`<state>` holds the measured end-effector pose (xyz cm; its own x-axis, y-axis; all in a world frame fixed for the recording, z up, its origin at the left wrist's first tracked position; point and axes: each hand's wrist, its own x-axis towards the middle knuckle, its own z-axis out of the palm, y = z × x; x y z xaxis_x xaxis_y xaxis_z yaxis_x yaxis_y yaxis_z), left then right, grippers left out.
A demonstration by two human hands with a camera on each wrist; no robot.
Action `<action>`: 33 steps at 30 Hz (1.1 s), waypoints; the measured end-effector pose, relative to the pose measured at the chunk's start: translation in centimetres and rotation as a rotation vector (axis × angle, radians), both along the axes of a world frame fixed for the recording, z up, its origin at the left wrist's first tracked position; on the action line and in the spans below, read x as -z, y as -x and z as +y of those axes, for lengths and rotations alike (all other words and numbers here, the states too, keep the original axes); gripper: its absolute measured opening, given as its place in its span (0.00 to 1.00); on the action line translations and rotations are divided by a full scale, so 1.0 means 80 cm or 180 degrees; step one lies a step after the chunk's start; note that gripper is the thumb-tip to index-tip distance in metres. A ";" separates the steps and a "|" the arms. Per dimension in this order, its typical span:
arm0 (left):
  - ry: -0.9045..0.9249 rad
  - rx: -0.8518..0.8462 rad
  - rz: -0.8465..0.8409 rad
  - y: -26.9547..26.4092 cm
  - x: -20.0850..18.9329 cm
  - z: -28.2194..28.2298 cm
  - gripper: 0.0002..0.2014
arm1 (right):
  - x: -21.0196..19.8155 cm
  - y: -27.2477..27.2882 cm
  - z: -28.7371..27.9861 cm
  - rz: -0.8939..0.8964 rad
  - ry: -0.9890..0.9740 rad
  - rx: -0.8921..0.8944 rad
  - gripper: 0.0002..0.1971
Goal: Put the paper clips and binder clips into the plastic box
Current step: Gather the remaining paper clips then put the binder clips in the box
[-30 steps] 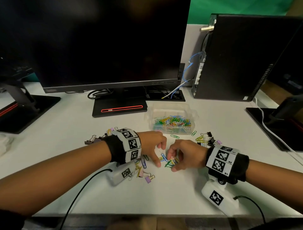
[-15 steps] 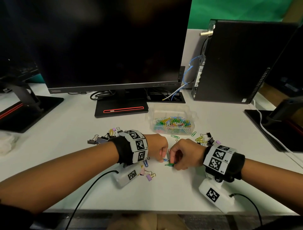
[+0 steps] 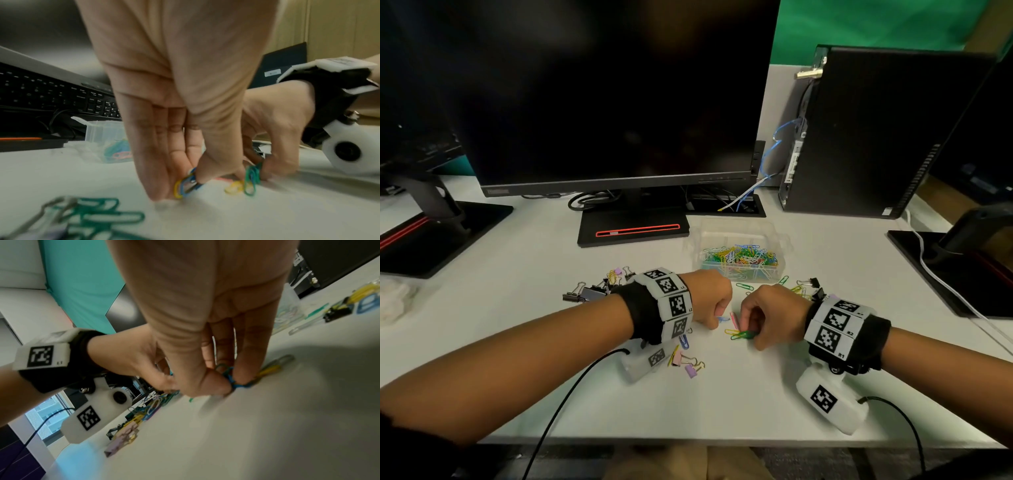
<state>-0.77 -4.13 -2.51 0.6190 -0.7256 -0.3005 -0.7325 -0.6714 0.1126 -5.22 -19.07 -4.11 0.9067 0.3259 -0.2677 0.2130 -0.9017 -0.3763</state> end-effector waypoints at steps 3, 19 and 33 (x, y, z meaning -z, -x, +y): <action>0.0320 -0.0250 -0.0066 -0.011 -0.018 0.000 0.09 | -0.001 -0.001 -0.001 0.0010 0.0019 -0.0037 0.08; 0.0865 -0.1016 -0.0463 -0.093 -0.020 -0.020 0.10 | -0.064 -0.107 -0.030 -0.0813 -0.0725 0.0993 0.08; 0.0152 -0.0714 -0.0224 -0.093 -0.013 -0.024 0.20 | -0.031 -0.117 -0.022 -0.0635 0.0429 0.0419 0.14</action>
<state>6.68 -6.08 -1.44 0.7846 -0.5799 -0.2196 -0.5726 -0.8134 0.1021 4.17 -20.85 -1.67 0.9780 0.1754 -0.1125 0.1486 -0.9656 -0.2132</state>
